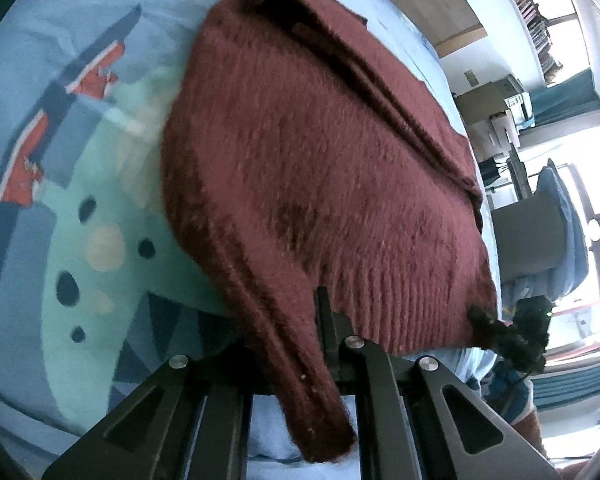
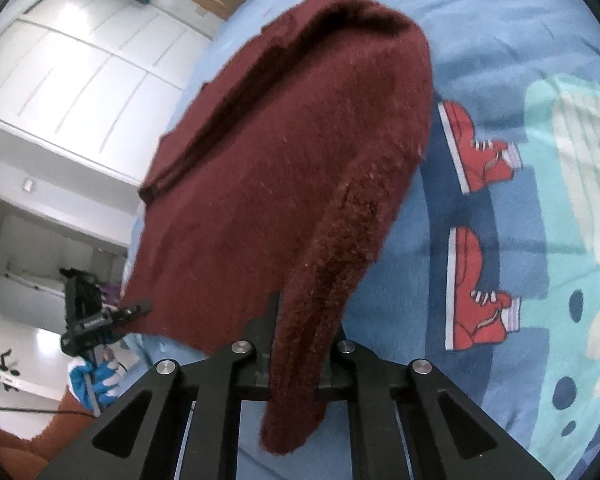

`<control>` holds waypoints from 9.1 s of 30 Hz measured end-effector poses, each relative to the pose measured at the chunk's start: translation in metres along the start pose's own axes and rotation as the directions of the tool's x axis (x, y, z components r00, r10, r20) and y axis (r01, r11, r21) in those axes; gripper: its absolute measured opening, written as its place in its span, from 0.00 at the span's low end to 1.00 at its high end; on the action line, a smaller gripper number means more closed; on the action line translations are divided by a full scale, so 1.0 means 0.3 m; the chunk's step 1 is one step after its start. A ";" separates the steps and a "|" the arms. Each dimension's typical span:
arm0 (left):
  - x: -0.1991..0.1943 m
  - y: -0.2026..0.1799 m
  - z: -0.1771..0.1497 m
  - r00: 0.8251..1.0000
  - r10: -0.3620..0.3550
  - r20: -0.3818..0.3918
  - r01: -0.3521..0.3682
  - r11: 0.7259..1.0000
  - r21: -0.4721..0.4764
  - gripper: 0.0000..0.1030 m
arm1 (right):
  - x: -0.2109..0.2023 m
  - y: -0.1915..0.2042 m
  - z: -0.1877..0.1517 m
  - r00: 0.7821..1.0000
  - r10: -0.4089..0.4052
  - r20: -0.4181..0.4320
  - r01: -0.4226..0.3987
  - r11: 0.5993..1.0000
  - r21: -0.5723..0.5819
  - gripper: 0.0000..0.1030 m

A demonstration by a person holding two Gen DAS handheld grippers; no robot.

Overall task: Fold small clothes
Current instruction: 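Lift the hem with both grippers and fold it over toward the collar, then lower the hem onto the sweater and open both grippers, then press the folded sweater flat with both open grippers, then grasp the side edge of the folded sweater with the left gripper, then fold the side edge over the sweater with the left gripper and release, then move both grippers to the end of the folded sweater bundle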

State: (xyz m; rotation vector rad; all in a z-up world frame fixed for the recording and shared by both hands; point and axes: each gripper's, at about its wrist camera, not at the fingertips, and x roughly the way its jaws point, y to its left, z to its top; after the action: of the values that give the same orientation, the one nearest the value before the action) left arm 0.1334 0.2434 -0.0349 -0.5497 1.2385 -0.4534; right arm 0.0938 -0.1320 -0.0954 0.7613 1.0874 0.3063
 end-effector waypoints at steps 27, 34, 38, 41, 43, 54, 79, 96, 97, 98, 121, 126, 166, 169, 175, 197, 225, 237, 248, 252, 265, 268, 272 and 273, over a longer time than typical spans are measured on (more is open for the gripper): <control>0.111 -0.232 0.788 0.965 0.103 0.242 -0.136 0.983 0.125 0.07 | 0.076 0.188 0.821 0.961 -0.054 0.270 0.079 0.993 -0.083 0.11; 0.263 -0.120 0.869 0.974 0.158 0.165 -0.167 0.985 0.040 0.11 | 0.225 0.074 0.920 0.970 -0.112 0.214 0.109 0.994 0.027 0.17; 0.249 -0.093 0.888 0.981 0.111 0.157 -0.114 0.993 0.006 0.24 | 0.257 0.009 0.941 0.976 -0.078 0.205 0.058 0.993 0.103 0.23; 0.204 -0.081 0.898 0.980 0.076 0.183 -0.074 0.997 -0.019 0.43 | 0.255 0.000 0.947 0.977 -0.052 0.208 0.030 0.994 0.107 0.31; 0.164 -0.062 0.907 0.975 0.063 0.212 -0.052 0.997 -0.057 0.55 | 0.241 -0.001 0.946 0.976 -0.038 0.214 0.016 0.994 0.105 0.41; 0.102 -0.169 0.878 0.942 0.199 0.270 -0.235 0.966 0.107 0.56 | 0.128 0.073 0.964 0.956 -0.125 0.267 0.126 0.992 0.012 0.66; 0.361 -0.103 0.695 0.854 0.363 0.373 -0.481 0.824 0.299 0.60 | 0.406 0.177 0.815 0.888 -0.400 0.225 0.459 0.784 -0.418 0.66; 0.243 -0.223 0.564 0.829 0.358 0.430 -0.501 0.816 0.288 0.59 | 0.287 0.264 0.657 0.887 -0.397 0.236 0.462 0.770 -0.440 0.66; 0.260 -0.220 0.556 0.825 0.371 0.426 -0.514 0.806 0.293 0.59 | 0.298 0.263 0.651 0.889 -0.397 0.229 0.458 0.772 -0.440 0.66; 0.277 -0.211 0.550 0.825 0.381 0.418 -0.520 0.803 0.293 0.59 | 0.316 0.258 0.640 0.887 -0.408 0.218 0.462 0.769 -0.442 0.66; 0.319 -0.162 0.472 0.771 0.413 0.485 -0.559 0.803 0.205 0.75 | 0.322 0.199 0.530 0.860 -0.418 0.293 0.505 0.782 -0.366 0.67; 0.321 -0.164 0.473 0.773 0.414 0.481 -0.558 0.805 0.203 0.75 | 0.323 0.203 0.526 0.852 -0.426 0.305 0.517 0.776 -0.361 0.68; 0.092 0.075 0.346 0.927 0.105 0.359 0.018 0.946 -0.323 0.75 | 0.091 0.136 0.273 0.885 -0.404 0.231 0.457 0.846 -0.274 0.68; 0.096 0.100 0.383 0.912 0.076 0.404 0.091 0.921 -0.378 0.75 | 0.071 0.134 0.269 0.886 -0.398 0.239 0.454 0.850 -0.267 0.68; 0.110 0.133 0.485 0.886 0.062 0.459 0.166 0.883 -0.440 0.75 | 0.034 0.119 0.277 0.886 -0.388 0.253 0.448 0.857 -0.255 0.68; 0.004 0.025 0.609 0.852 -0.062 0.520 0.306 0.865 -0.398 0.18 | -0.080 0.011 0.264 0.902 -0.342 0.263 0.397 0.897 -0.195 0.68; 0.640 -0.889 0.556 0.983 -0.143 0.112 0.136 0.988 0.074 0.17 | -0.285 -0.174 0.236 0.876 -0.337 0.344 0.382 0.922 -0.070 0.68; 0.705 -0.970 0.280 0.996 -0.013 0.084 -0.008 0.970 0.243 0.18 | -0.282 -0.206 0.217 0.863 -0.379 0.333 0.420 0.906 -0.057 0.68; 0.687 -1.024 0.322 0.984 -0.167 -0.062 0.178 0.952 0.249 0.43 | -0.254 -0.174 0.210 0.859 -0.399 0.321 0.436 0.898 -0.052 0.68; 0.657 -1.049 0.364 0.982 -0.180 -0.058 0.189 0.945 0.265 0.44 | -0.254 -0.150 0.209 0.854 -0.410 0.319 0.452 0.889 -0.067 0.68; 0.375 -0.819 0.472 0.995 -0.055 0.083 0.011 0.888 0.459 0.44 | -0.279 0.081 0.266 0.861 -0.341 0.378 0.439 0.873 -0.211 0.68; 0.356 -0.751 0.496 0.994 -0.002 0.111 -0.052 0.876 0.480 0.44 | -0.251 0.188 0.318 0.870 -0.293 0.397 0.417 0.867 -0.273 0.68; 0.370 -0.714 0.488 0.993 0.017 0.119 -0.076 0.856 0.511 0.44 | -0.192 0.307 0.400 0.881 -0.232 0.412 0.385 0.858 -0.340 0.68; 0.380 -0.712 0.478 0.993 0.018 0.116 -0.077 0.848 0.525 0.44 | -0.174 0.330 0.421 0.884 -0.219 0.413 0.378 0.855 -0.355 0.68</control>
State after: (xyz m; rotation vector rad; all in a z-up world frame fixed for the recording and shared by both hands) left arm 0.2963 0.0277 0.0436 -0.0663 0.9627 -0.6865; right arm 0.1944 -0.1425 0.0396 0.2253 0.7356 0.1163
